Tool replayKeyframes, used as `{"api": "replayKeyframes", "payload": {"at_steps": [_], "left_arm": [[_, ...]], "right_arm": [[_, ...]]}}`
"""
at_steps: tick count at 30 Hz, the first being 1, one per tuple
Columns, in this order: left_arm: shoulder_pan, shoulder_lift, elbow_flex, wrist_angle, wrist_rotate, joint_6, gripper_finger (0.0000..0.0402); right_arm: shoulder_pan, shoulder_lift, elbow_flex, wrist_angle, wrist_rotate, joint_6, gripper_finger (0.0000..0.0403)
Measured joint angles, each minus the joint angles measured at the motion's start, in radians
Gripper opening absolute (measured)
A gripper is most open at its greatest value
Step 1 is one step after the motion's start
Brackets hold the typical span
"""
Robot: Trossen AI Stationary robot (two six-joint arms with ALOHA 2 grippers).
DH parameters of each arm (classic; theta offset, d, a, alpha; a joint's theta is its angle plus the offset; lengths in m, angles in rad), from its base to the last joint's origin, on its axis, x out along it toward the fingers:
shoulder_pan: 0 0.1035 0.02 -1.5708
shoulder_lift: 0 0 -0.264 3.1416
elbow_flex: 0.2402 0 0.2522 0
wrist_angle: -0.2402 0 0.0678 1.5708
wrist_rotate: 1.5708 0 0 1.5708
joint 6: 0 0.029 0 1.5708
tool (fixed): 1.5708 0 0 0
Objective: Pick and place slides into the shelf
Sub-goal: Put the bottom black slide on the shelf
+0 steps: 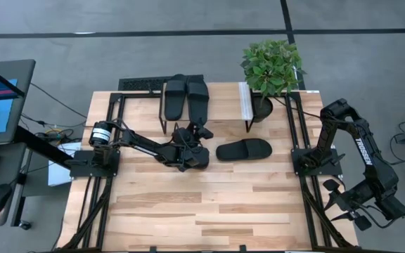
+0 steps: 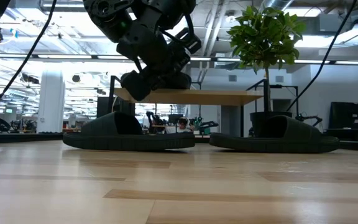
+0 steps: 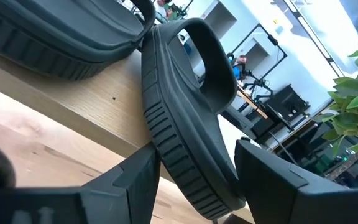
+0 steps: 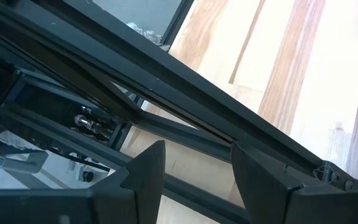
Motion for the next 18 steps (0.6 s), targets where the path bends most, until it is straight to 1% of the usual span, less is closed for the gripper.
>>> {"api": "replayKeyframes", "payload": {"at_steps": [7,12,18], "left_arm": [[0.0,0.0,0.0,0.0,0.01,-0.005,0.0193],[0.005,0.0,0.0,0.0,0.043,-0.086,0.0193],[0.008,0.0,0.0,0.0,0.059,-0.112,0.0193]], "right_arm": [[0.0,0.0,0.0,0.0,0.0,-0.006,0.0178],[0.0,0.0,0.0,0.0,0.0,-0.007,0.0178],[0.0,0.0,0.0,0.0,0.0,-0.008,0.0178]]}}
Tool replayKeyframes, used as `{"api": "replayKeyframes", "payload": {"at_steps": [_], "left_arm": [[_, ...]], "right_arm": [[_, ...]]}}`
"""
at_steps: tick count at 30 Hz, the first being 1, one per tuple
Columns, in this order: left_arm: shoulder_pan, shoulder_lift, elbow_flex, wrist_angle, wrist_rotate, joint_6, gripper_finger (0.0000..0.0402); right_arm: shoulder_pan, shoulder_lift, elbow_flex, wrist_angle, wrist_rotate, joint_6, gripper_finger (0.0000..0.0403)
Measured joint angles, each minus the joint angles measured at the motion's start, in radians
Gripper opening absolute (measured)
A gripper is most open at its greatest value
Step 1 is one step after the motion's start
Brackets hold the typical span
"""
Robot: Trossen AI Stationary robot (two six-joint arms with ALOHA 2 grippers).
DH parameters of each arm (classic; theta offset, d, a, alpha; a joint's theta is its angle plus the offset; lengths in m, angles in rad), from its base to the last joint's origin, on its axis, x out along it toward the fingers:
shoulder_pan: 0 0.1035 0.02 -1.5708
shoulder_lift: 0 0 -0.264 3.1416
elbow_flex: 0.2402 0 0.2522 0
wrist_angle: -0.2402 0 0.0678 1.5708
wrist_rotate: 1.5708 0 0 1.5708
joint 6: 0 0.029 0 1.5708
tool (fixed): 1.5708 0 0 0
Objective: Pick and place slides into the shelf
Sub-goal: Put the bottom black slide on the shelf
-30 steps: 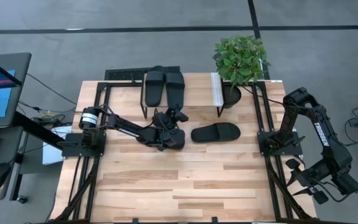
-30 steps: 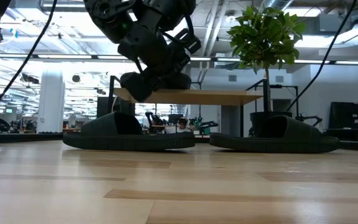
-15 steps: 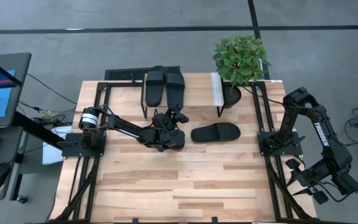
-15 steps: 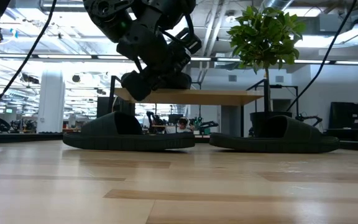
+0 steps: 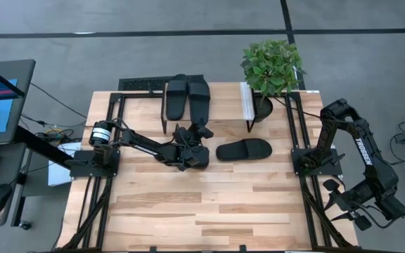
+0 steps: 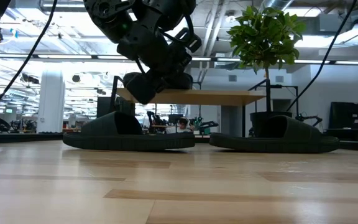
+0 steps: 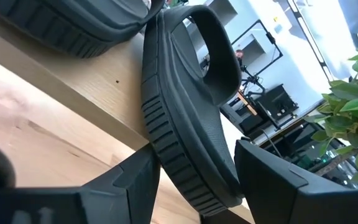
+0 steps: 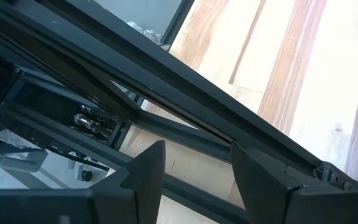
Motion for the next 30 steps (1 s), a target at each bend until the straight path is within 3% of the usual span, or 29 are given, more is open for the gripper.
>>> {"api": "replayKeyframes", "payload": {"at_steps": [10,30], "left_arm": [[0.0,0.0,0.0,0.008,0.008,-0.12,0.0192],[-0.046,0.0,0.0,0.043,-0.038,-0.166,0.0192]], "right_arm": [[0.0,0.0,0.0,-0.002,0.0,-0.001,0.0178],[0.0,0.0,0.0,-0.008,0.0,0.001,0.0178]]}}
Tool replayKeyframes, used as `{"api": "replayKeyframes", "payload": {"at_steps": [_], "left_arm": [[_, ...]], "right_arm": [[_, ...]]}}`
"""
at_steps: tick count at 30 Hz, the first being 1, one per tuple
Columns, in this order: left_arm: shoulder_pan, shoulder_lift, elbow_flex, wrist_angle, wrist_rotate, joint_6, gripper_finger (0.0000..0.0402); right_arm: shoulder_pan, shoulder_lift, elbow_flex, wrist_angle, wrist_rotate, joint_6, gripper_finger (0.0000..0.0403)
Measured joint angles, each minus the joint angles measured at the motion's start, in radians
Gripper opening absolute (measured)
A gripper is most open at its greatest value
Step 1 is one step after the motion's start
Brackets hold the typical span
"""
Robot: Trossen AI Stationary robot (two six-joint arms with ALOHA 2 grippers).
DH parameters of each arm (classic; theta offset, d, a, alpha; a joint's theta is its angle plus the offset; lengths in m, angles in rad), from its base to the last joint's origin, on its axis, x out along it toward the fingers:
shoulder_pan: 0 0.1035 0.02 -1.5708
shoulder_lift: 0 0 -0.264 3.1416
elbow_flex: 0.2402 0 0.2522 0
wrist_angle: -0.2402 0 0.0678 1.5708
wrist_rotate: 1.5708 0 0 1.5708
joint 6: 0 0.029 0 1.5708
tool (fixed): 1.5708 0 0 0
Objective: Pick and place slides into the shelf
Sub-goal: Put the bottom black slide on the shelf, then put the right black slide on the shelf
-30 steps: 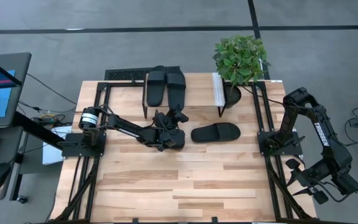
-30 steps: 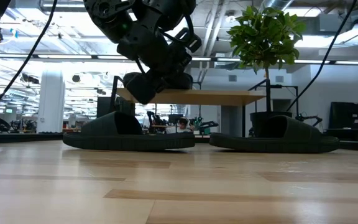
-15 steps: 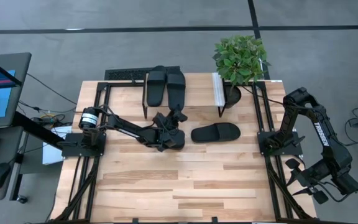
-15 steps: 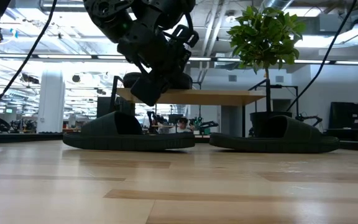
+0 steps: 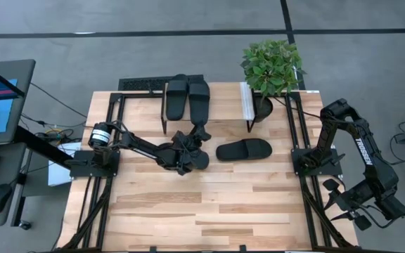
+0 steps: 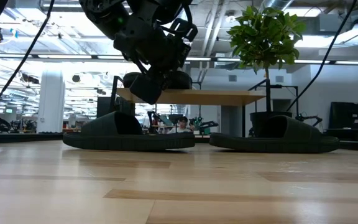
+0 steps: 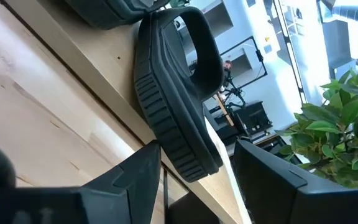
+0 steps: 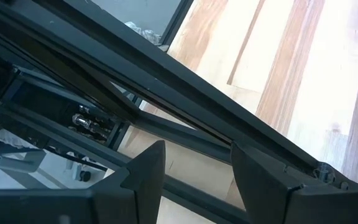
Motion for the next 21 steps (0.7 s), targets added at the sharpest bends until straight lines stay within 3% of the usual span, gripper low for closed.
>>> {"api": "replayKeyframes", "payload": {"at_steps": [13,16,21], "left_arm": [[-0.074,0.0,0.0,-0.031,0.003,0.031,0.0192],[-0.132,0.0,0.0,-0.014,0.011,0.106,0.0192],[-0.268,0.0,0.0,0.028,-0.095,0.329,0.0192]], "right_arm": [[0.0,0.0,0.0,0.0,0.001,0.0,0.0178],[0.001,0.0,0.0,-0.002,0.019,-0.002,0.0178],[0.001,0.0,0.0,-0.021,0.117,-0.031,0.0178]]}}
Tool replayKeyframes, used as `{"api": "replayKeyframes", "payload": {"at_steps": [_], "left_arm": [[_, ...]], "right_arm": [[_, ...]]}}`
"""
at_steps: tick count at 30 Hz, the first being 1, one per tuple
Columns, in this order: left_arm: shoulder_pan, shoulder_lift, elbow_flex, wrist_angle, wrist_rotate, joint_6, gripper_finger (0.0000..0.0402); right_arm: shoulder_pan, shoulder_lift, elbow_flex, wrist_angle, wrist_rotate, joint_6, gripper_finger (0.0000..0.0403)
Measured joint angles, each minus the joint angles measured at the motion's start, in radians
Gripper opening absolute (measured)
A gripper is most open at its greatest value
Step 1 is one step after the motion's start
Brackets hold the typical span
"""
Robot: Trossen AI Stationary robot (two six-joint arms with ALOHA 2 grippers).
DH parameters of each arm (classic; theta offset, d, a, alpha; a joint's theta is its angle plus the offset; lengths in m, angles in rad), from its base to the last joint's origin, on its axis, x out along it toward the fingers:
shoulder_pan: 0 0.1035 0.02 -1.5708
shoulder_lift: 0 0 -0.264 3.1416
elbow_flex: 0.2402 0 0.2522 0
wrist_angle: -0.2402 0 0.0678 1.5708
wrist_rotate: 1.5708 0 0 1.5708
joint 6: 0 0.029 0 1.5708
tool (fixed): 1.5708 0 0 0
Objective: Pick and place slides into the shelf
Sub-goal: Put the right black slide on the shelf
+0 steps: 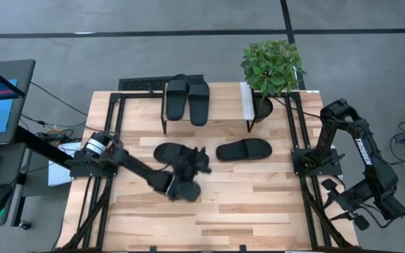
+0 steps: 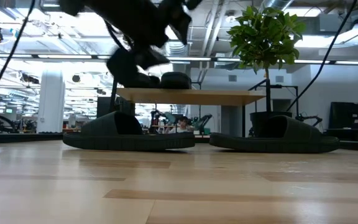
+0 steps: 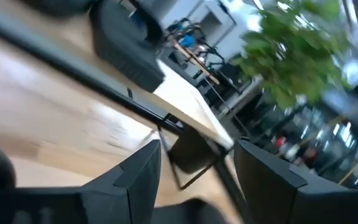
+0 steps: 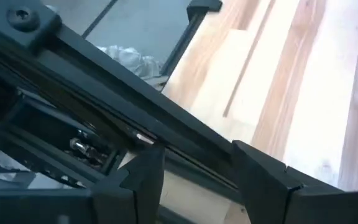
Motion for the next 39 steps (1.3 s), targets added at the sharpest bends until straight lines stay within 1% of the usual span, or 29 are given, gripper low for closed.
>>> {"api": "replayKeyframes", "payload": {"at_steps": [2,5,6,7,11,14,17,19,23,26,29,32,39], "left_arm": [[-0.056,0.0,0.009,-0.001,-0.037,0.15,0.0192],[-0.13,0.0,0.023,-0.001,-0.034,0.398,0.0192],[-0.15,0.0,0.024,-0.001,-0.017,0.462,0.0192],[-0.168,0.0,0.025,-0.002,-0.003,0.517,0.0192],[-0.227,0.0,0.026,-0.016,0.006,0.673,0.0192],[-0.258,0.0,0.026,-0.022,0.045,0.789,0.0192],[-0.287,0.0,0.026,-0.023,0.129,0.898,0.0192],[-0.308,0.0,0.026,-0.018,0.17,0.957,0.0192],[-0.349,0.0,0.026,-0.011,0.196,1.016,0.0192],[-0.372,0.0,0.026,-0.009,0.194,1.045,0.0192],[-0.384,0.0,0.026,0.011,0.188,1.099,0.0192],[-0.391,0.0,0.026,0.088,0.178,1.207,0.0192],[-0.412,0.0,0.026,0.262,0.199,1.488,0.0192]], "right_arm": [[0.002,0.001,0.0,-0.01,0.048,-0.003,0.0178],[0.004,0.001,0.0,-0.011,0.144,-0.041,0.0178],[0.004,0.001,0.0,-0.013,0.215,-0.049,0.0178],[0.0,0.0,0.0,-0.025,0.31,-0.063,0.0178],[-0.008,0.001,0.0,-0.056,0.547,-0.076,0.0178],[-0.032,-0.001,0.0,-0.096,0.63,-0.169,0.0178],[-0.058,-0.001,0.0,-0.127,0.666,-0.307,0.0178],[-0.083,-0.002,0.0,-0.147,0.689,-0.368,0.0178],[-0.139,-0.002,0.0,-0.222,0.699,-0.429,0.0178],[-0.197,-0.002,0.0,-0.3,0.699,-0.412,0.0178],[-0.261,-0.002,0.0,-0.377,0.697,-0.321,0.0178],[-0.336,-0.002,0.0,-0.406,0.694,-0.244,0.0178],[-0.482,-0.002,0.0,-0.372,0.692,-0.248,0.0178]]}}
